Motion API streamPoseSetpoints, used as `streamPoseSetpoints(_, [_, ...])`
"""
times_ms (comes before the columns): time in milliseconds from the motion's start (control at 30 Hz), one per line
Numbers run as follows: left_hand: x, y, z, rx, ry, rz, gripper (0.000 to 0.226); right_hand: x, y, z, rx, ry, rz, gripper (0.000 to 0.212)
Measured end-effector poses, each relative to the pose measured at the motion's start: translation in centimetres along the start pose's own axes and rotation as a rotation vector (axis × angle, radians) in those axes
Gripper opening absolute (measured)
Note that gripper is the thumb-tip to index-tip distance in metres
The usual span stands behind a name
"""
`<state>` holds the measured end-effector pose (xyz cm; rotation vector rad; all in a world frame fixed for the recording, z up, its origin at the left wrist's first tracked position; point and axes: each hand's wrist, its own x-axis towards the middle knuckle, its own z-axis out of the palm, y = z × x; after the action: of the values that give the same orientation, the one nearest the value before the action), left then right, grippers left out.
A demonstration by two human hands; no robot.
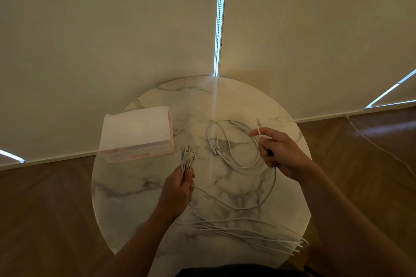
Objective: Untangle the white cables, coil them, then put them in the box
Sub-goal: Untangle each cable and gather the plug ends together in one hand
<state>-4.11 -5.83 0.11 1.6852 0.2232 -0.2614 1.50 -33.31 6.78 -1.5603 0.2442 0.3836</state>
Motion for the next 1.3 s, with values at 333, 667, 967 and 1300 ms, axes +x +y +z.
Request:
streamPoseSetpoints(333, [-0.1,0.8,-0.1,-0.014,0.196,0.072,0.027,0.9,7.4,-2.8,-0.429,0.413,0.36,0.021])
streamPoseSetpoints(667, [0.3,1.9,-0.8,-0.035,0.238,0.094,0.033,-1.0,11.1,-4.8,-1.281,0.53,0.455,0.039])
streamPoseSetpoints(967, [0.6,3.6,-1.8,-0.192,0.199,0.08,0.031,-0.1,7.8,8.2,-1.161,-0.232,-0.077,0.084])
streamPoseSetpoints(1300, [0.6,4.2,-2.6,-0.327,0.193,0.104,0.03,0.3,6.8,15.2,-1.078,-0.441,-0.299,0.061])
